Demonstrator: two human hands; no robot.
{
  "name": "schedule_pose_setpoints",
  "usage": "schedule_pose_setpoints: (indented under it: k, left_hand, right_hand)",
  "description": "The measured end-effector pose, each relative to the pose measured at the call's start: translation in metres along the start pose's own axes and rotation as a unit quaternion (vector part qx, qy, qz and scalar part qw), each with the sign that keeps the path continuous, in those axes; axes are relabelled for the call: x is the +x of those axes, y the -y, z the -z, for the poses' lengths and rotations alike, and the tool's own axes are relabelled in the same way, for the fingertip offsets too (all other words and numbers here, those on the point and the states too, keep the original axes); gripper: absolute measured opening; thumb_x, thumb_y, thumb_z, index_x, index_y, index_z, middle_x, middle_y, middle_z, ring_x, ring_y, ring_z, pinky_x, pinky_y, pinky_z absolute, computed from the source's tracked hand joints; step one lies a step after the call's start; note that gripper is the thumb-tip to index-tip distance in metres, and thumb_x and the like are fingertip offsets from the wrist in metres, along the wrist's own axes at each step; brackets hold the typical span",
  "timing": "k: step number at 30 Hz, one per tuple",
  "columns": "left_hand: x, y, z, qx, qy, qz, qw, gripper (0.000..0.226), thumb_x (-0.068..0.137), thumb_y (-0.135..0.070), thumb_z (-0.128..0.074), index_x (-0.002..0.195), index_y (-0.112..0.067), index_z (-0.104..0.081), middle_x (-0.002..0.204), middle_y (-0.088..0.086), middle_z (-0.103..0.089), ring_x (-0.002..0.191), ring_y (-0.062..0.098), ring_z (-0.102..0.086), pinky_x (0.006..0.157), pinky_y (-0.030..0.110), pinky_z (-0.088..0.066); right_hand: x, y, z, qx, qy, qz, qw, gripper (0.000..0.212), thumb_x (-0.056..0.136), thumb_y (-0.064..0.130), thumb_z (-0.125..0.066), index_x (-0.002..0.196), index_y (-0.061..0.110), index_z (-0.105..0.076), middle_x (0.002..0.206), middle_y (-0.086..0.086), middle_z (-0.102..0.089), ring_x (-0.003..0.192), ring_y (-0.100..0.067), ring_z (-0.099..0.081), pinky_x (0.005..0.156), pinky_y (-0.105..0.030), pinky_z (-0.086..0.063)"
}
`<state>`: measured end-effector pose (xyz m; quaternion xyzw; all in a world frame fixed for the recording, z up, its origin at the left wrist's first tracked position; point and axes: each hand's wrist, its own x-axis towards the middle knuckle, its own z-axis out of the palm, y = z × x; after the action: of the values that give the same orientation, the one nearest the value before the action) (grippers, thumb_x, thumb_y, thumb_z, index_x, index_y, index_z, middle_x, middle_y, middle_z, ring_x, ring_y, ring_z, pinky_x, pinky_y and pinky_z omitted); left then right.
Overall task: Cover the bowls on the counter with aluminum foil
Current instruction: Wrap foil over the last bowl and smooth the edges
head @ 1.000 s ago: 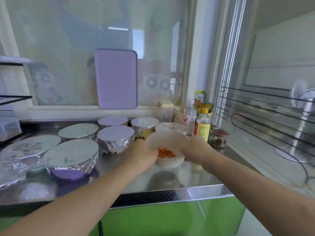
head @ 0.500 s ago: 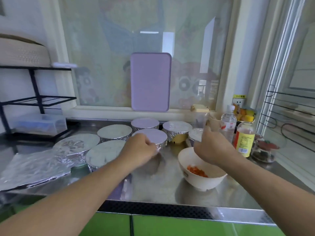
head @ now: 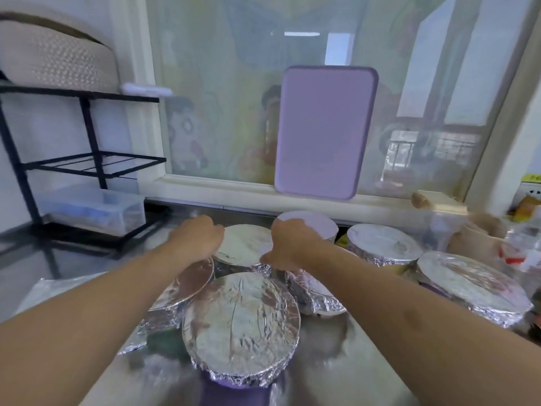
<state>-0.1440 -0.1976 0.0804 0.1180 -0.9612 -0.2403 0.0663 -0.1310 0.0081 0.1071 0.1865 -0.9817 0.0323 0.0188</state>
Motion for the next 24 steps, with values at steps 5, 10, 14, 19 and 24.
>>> schedule_pose_setpoints:
  k: [5,10,14,19,24]
  left_hand:
    - [0.038,0.002,-0.005,-0.038,-0.01,0.031,0.999,0.027,0.104,-0.023,-0.04,0.09,-0.005,-0.055,0.095,0.016,-0.059,0.095,0.037,-0.058,0.084,0.038,-0.047]
    - [0.066,0.004,-0.013,-0.059,-0.01,0.024,0.998,0.037,0.105,-0.021,-0.042,0.069,-0.013,-0.047,0.072,0.004,-0.048,0.062,0.019,-0.046,0.066,0.035,-0.042]
    - [0.086,0.006,-0.007,-0.082,0.014,0.023,0.996,0.038,0.105,-0.018,-0.041,0.069,-0.011,-0.048,0.071,0.006,-0.049,0.058,0.018,-0.045,0.053,0.028,-0.038]
    - [0.114,0.019,0.0,-0.136,0.051,0.032,0.989,0.027,0.1,-0.019,-0.05,0.075,-0.012,-0.044,0.068,0.004,-0.037,0.059,0.02,-0.03,0.056,0.032,-0.02]
    - [0.135,0.036,-0.002,-0.171,0.063,0.033,0.983,0.048,0.095,-0.04,-0.058,0.123,-0.001,-0.066,0.102,0.012,-0.063,0.093,0.032,-0.063,0.076,0.034,-0.038]
  right_hand:
    - [0.013,0.002,0.021,-0.053,0.049,-0.002,0.997,0.061,0.085,0.063,-0.079,0.068,0.014,-0.046,0.066,0.001,-0.051,0.056,-0.017,-0.048,0.048,-0.026,-0.036]
    - [0.028,0.004,0.011,-0.063,0.079,0.013,0.995,0.057,0.086,0.065,-0.077,0.066,0.014,-0.061,0.06,0.004,-0.057,0.053,-0.011,-0.05,0.031,-0.013,-0.035]
    - [0.068,0.006,-0.014,-0.002,0.048,0.005,0.999,0.051,0.086,0.061,-0.078,0.074,0.015,-0.061,0.072,0.001,-0.064,0.066,-0.017,-0.058,0.065,-0.033,-0.052]
    - [0.116,0.017,-0.029,-0.038,0.013,-0.013,0.999,0.048,0.092,0.058,-0.072,0.079,0.02,-0.046,0.078,0.007,-0.048,0.087,-0.023,-0.052,0.086,-0.036,-0.036]
    - [0.15,0.027,-0.037,-0.064,-0.004,-0.01,0.998,0.03,0.095,0.041,-0.067,0.083,0.02,-0.051,0.084,0.005,-0.055,0.094,-0.025,-0.054,0.098,-0.046,-0.032]
